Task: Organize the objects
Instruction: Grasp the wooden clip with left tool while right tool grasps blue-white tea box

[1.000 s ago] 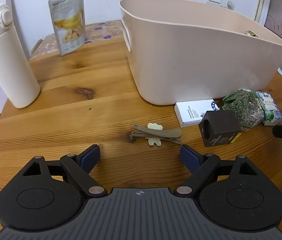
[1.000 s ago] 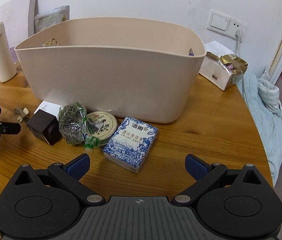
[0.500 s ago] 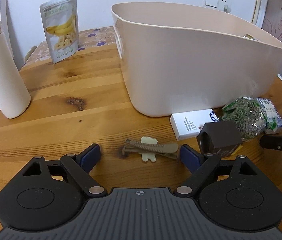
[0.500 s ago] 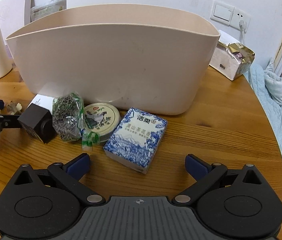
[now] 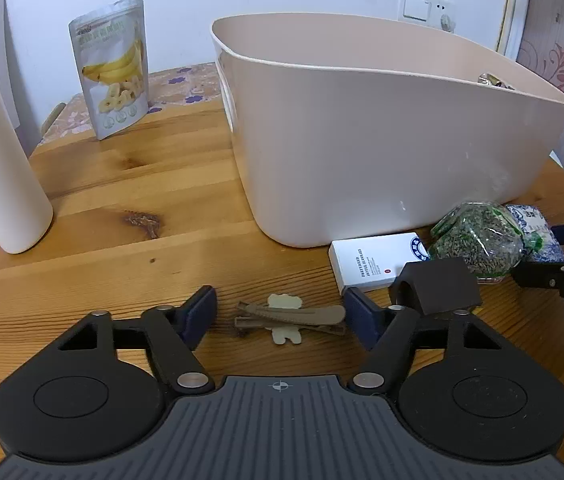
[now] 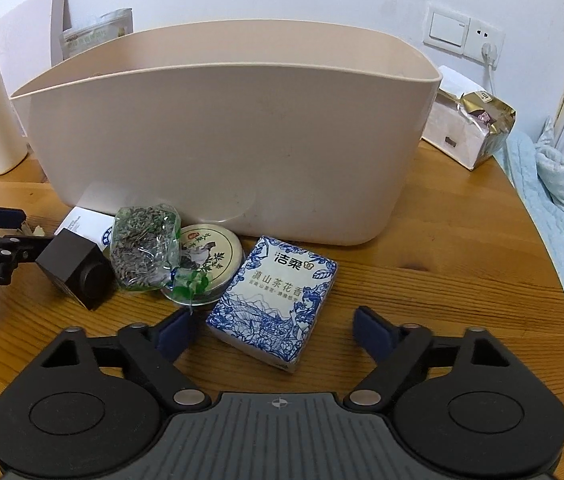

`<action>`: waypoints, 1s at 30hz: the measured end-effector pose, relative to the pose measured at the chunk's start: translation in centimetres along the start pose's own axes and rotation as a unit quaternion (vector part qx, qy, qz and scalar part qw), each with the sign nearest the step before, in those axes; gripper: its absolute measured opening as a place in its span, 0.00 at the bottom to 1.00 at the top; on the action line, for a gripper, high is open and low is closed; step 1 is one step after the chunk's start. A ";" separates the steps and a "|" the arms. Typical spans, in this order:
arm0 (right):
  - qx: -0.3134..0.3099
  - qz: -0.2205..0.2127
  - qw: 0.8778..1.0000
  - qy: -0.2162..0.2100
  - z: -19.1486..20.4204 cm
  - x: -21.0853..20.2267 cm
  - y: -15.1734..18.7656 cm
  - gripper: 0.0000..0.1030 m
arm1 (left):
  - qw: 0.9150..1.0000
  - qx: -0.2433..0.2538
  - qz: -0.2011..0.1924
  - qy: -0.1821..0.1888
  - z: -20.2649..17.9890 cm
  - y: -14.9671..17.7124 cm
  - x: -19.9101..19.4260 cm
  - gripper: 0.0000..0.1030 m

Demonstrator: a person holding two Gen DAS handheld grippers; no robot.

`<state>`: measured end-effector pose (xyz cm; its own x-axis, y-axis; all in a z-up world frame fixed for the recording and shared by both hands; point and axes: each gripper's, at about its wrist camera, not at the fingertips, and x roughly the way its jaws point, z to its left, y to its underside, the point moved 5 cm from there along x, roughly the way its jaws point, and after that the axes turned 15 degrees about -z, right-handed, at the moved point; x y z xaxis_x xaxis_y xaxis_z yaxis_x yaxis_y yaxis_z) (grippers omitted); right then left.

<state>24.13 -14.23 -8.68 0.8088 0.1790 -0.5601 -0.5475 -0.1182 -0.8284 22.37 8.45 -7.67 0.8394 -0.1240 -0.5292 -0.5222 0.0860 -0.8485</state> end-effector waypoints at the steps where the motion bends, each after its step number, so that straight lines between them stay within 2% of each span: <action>1: 0.001 -0.001 1.000 0.002 -0.1 -0.1 0.0 0.76 | 1.000 0.000 0.000 0.001 0.0 0.0 0.0 0.64; 4: 0.004 -0.003 1.000 0.006 -0.6 0.0 -0.3 0.65 | 1.000 0.002 -0.003 0.004 0.0 0.0 -0.1 0.57; 9: 0.004 -0.004 1.000 0.003 -0.6 0.2 -0.6 0.49 | 1.000 0.002 -0.004 0.004 -0.1 0.0 -0.2 0.57; 22: -0.004 -0.004 1.000 0.001 0.1 -1.6 0.1 0.46 | 1.000 -0.006 -0.001 -0.004 -0.4 0.5 -1.4 0.57; 30: 0.001 -0.019 1.000 0.004 -0.2 -3.7 -0.2 0.45 | 1.000 0.004 -0.025 -0.005 -1.0 -0.2 -3.5 0.57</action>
<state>21.24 -15.07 -6.43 0.8309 0.1756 -0.5280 -0.5163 -0.1104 -0.8493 19.41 7.86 -5.66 0.8663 -0.1179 -0.4854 -0.4777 0.0879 -0.8741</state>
